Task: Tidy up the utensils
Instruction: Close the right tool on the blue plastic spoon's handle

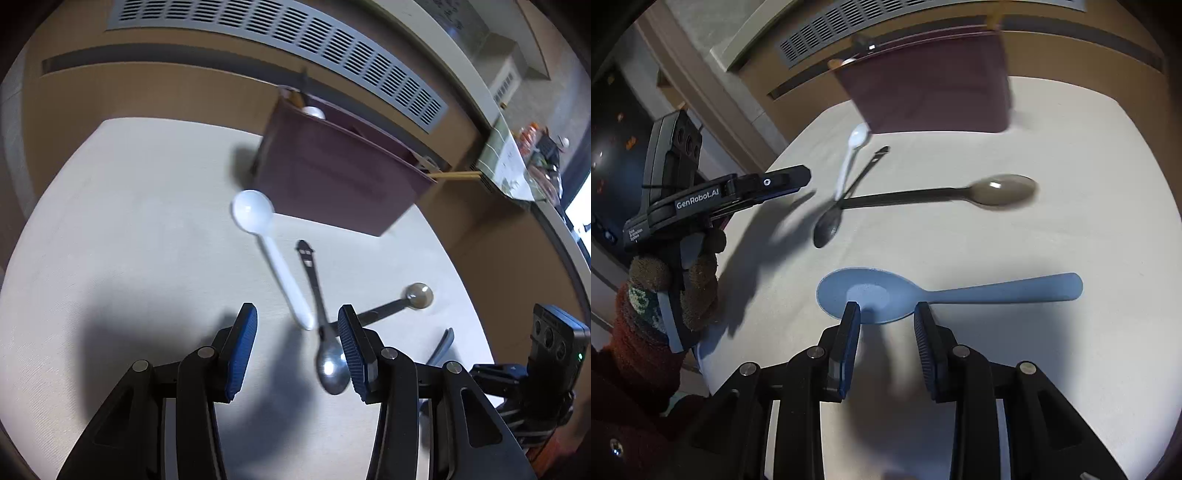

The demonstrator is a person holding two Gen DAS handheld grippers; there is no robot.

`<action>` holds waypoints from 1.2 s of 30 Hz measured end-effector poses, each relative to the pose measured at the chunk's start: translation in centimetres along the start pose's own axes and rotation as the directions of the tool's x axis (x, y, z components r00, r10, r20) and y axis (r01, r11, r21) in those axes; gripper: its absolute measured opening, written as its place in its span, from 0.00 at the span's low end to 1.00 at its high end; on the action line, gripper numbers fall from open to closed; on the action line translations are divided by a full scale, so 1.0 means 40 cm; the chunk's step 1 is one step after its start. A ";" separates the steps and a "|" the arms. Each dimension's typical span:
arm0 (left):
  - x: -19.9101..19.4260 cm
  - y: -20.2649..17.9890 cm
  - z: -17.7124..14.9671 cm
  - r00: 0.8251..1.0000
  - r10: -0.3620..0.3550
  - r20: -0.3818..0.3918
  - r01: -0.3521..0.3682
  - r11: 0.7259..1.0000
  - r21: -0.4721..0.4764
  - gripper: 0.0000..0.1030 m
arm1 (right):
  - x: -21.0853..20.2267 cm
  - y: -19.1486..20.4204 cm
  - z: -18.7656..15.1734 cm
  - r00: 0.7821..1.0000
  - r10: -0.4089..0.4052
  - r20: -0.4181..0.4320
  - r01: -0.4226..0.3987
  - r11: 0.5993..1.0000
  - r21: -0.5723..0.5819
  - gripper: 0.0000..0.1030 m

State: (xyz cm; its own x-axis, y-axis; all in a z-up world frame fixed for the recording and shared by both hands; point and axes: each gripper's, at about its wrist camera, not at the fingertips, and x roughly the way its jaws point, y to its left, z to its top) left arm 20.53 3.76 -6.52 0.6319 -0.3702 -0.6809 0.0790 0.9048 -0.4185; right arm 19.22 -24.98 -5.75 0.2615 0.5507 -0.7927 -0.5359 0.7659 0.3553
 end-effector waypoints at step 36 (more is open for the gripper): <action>-0.030 0.003 -0.002 0.999 -0.033 0.007 0.033 0.999 0.020 0.47 | 0.056 0.154 0.004 0.984 -0.176 -0.015 0.151 0.881 -0.449 0.31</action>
State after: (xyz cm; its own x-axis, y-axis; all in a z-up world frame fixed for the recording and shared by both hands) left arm 19.74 4.28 -5.80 0.6341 -0.3981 -0.6628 0.1147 0.8962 -0.4286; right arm 16.64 -18.97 -5.25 0.3396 0.4019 -0.8504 -0.7927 0.6089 -0.0287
